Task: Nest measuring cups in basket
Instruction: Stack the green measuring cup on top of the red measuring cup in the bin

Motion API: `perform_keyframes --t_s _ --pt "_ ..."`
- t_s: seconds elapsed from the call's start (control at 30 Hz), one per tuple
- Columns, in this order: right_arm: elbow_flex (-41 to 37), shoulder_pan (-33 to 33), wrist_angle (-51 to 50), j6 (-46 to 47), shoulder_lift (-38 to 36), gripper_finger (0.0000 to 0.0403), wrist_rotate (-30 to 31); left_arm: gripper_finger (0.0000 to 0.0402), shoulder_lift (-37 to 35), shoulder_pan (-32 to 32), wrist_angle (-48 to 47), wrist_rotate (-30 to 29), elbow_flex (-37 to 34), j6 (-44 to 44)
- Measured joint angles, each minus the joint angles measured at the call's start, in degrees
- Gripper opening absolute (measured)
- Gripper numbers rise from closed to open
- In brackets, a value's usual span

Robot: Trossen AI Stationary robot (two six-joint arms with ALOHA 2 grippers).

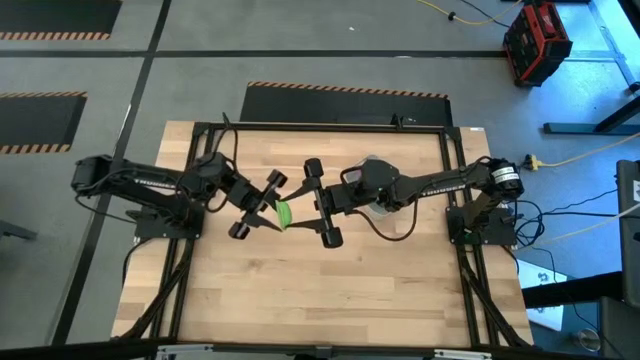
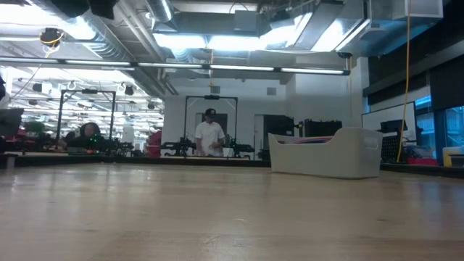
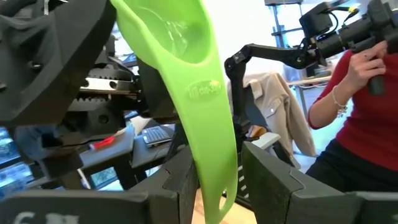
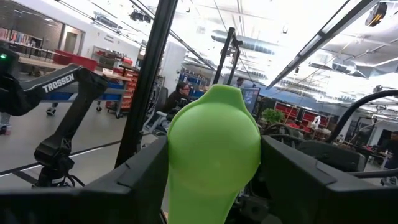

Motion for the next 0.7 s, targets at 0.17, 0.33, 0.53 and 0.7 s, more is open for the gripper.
perform_keyframes --t_s 0.17,0.33,0.53,0.7 --pt "0.00 -0.04 -0.01 -0.01 0.00 0.0236 0.04 0.0101 1.79 0.00 -0.08 0.80 1.43 0.00" --pt "0.00 -0.04 -0.05 -0.03 0.00 0.0236 -0.01 0.0059 1.78 0.28 -0.33 0.95 1.43 -0.24" --pt "0.02 -0.04 -0.47 -0.03 0.00 0.0235 0.20 0.0007 1.74 0.36 -0.29 0.44 1.45 -0.08" --pt "0.02 -0.04 -0.74 -0.03 0.00 0.0235 0.20 0.0008 1.74 0.35 -0.30 0.47 1.45 -0.02"
